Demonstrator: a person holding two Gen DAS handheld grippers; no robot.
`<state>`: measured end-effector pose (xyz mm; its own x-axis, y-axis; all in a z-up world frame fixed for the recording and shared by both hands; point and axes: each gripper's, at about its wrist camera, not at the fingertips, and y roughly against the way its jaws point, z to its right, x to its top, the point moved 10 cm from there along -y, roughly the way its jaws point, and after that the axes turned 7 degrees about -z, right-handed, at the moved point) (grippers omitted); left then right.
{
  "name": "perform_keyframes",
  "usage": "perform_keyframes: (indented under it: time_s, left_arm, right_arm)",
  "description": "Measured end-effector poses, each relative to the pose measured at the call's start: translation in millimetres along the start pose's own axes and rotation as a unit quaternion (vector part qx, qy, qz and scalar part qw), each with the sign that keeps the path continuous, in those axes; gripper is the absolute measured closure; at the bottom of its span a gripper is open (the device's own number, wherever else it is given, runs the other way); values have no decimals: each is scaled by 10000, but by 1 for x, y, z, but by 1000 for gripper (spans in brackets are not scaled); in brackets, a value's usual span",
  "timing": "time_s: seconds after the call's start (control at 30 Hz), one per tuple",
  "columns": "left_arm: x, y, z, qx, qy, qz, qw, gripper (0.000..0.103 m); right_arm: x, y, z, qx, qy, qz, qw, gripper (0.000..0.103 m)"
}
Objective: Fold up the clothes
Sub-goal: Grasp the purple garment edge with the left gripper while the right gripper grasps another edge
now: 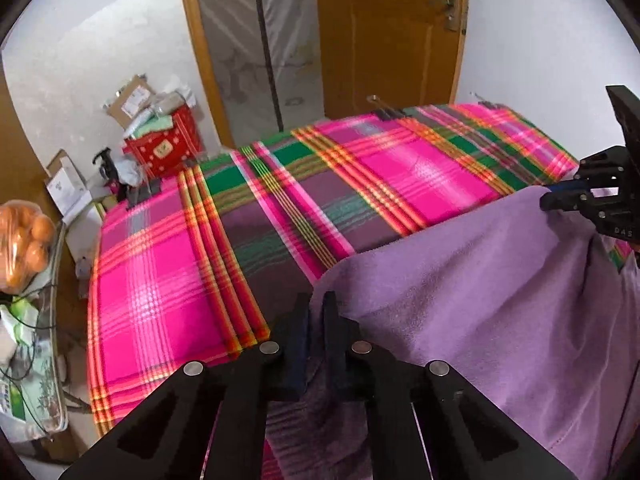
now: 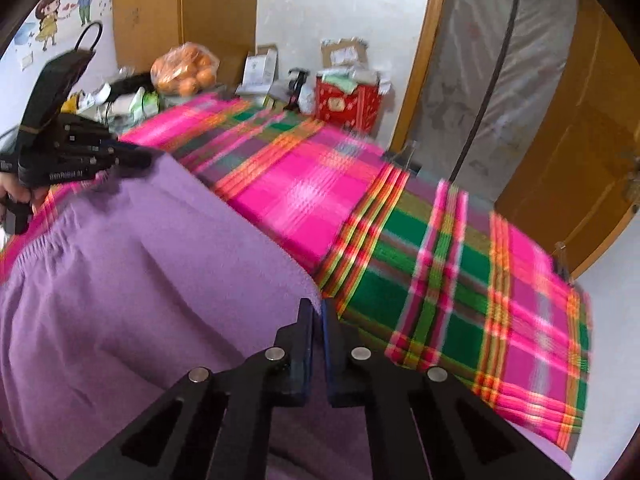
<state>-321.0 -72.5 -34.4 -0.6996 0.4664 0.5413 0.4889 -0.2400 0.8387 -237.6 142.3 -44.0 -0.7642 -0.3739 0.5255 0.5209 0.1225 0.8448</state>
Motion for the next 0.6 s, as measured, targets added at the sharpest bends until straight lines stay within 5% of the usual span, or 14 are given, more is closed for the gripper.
perform_keyframes:
  time_s: [0.3, 0.6]
  left_arm:
    - [13, 68, 6, 289, -120, 841, 9960, 98]
    - [-4, 115, 13, 465, -178, 1149, 9921, 98]
  right_arm:
    - [10, 78, -25, -233, -23, 672, 9975, 99]
    - [-7, 126, -50, -374, 132, 884, 9953, 99]
